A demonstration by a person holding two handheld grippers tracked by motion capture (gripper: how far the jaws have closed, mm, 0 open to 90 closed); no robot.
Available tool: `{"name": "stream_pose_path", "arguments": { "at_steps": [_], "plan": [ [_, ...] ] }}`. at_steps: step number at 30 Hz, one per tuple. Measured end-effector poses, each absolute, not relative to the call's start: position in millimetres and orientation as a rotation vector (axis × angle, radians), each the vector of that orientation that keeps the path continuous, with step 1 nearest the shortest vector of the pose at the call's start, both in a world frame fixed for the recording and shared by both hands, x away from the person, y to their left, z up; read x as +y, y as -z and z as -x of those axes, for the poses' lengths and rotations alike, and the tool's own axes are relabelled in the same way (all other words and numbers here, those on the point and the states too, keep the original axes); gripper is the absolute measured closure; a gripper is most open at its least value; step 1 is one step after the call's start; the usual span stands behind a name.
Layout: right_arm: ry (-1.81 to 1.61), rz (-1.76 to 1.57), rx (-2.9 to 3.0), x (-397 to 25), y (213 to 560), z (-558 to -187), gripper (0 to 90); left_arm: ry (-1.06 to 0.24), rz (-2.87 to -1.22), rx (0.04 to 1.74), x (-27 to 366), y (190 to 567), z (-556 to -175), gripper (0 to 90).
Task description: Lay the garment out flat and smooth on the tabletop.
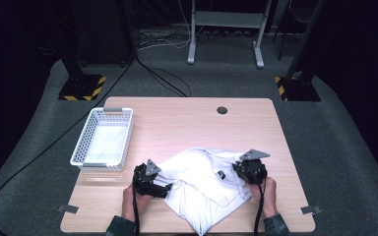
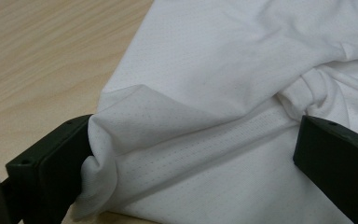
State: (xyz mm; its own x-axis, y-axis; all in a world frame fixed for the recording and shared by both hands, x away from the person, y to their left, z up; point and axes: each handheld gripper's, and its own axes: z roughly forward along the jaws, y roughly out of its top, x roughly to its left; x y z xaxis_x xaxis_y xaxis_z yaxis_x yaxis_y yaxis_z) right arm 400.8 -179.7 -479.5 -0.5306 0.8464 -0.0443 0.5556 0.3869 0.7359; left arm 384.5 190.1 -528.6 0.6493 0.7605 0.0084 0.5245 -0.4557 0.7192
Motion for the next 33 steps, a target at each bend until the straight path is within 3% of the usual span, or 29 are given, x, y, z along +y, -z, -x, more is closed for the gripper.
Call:
{"name": "stream_pose_path", "arguments": {
  "at_steps": [10,15,21,25,27,31,33],
  "plan": [
    [-0.883,-1.34,2.121,-221,465,-455,79.0,-0.429,-2.163,0.995,190,529,-385,0.4],
    [-0.861,-1.383,2.15,-228,466,-464,54.9,-0.428,-2.163,0.997,190,529,-385,0.4],
    [-0.928,-1.371,2.144,-234,454,-440,40.0,-0.429,-2.163,0.996,191,529,-385,0.4],
    [-0.792,-1.394,2.205,-229,468,-432,29.6,-0.427,-2.164,0.996,191,529,-385,0.4],
    [-0.733,-1.45,2.202,-231,479,-435,33.7,-0.427,-2.164,0.996,191,529,-385,0.4],
    [-0.78,-1.499,2.197,-241,491,-444,66.0,-0.425,-2.163,0.997,191,529,-385,0.4],
    [-0.8,-1.502,2.178,-245,489,-451,74.6,-0.425,-2.163,0.997,191,529,-385,0.4]
  ]
}}
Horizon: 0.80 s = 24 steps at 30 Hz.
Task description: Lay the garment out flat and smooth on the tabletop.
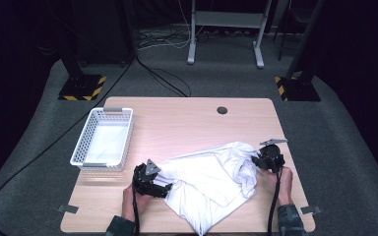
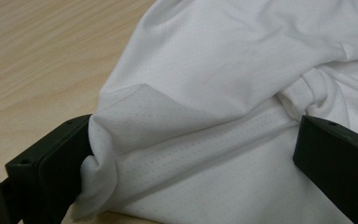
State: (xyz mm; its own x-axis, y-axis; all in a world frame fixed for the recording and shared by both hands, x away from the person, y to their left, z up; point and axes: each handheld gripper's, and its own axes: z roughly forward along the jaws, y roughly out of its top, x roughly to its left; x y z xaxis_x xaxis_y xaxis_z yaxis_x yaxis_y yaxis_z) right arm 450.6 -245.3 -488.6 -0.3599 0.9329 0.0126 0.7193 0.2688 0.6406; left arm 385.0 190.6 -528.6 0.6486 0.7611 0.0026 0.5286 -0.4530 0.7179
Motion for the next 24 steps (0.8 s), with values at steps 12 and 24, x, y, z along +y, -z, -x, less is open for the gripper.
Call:
{"name": "stream_pose_path", "arguments": {
  "at_steps": [12,24],
  "plan": [
    [-0.784,-1.402,2.062,-236,450,-517,77.7,-0.425,-2.163,0.997,191,529,-385,0.4],
    [-0.74,-1.489,2.054,-233,461,-528,35.8,-0.429,-2.162,0.997,190,529,-385,0.4]
  ]
}}
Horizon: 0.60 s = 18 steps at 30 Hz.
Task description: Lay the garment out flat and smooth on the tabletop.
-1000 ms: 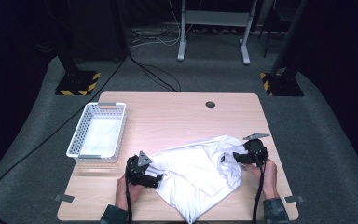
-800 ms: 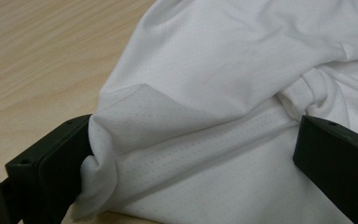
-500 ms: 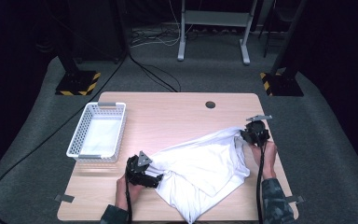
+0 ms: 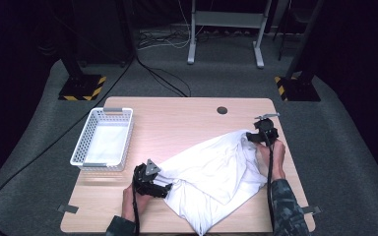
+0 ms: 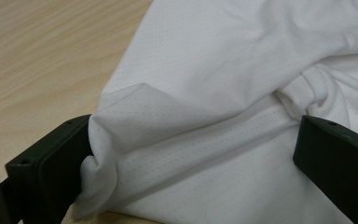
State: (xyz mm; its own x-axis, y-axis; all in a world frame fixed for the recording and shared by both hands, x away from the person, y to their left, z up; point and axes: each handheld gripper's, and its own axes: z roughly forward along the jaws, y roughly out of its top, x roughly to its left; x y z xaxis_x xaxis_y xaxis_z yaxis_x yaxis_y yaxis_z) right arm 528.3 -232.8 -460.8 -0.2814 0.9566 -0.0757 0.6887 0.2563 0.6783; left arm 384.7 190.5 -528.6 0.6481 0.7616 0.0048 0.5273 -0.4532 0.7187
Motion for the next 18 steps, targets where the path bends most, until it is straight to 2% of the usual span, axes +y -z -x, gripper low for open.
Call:
{"name": "stream_pose_path", "arguments": {
  "at_steps": [7,11,18],
  "plan": [
    [-0.857,-1.498,2.035,-252,459,-475,17.8,-0.43,-2.161,1.001,190,529,-384,0.3],
    [-0.923,-1.502,2.049,-259,471,-438,9.5,-0.434,-2.162,1.001,190,529,-384,0.3],
    [-0.944,-1.477,2.075,-254,502,-391,4.2,-0.437,-2.16,1.003,190,529,-384,0.2]
  ]
}}
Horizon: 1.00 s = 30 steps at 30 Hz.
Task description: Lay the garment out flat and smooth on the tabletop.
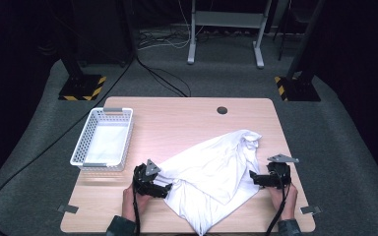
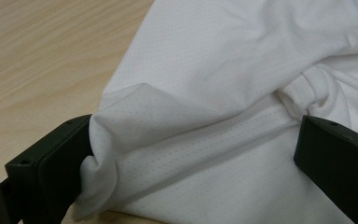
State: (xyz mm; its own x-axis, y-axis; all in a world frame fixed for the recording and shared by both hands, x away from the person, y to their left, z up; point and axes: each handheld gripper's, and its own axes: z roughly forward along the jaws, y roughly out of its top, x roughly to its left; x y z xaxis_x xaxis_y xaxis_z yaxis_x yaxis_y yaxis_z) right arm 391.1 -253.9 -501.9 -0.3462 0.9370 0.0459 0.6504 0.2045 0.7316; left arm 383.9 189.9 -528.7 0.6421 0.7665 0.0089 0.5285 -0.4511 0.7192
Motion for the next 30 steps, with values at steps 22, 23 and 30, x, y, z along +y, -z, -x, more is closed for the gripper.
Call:
{"name": "stream_pose_path", "arguments": {
  "at_steps": [22,23,30],
  "plan": [
    [-0.904,-1.454,2.101,-271,525,-380,4.3,-0.467,-2.144,1.051,166,529,-368,0.4],
    [-0.903,-1.459,2.098,-274,525,-380,4.3,-0.466,-2.146,1.046,164,529,-366,0.4],
    [-0.913,-1.452,2.092,-282,526,-377,4.1,-0.472,-2.143,1.033,160,528,-363,0.8]
  ]
}}
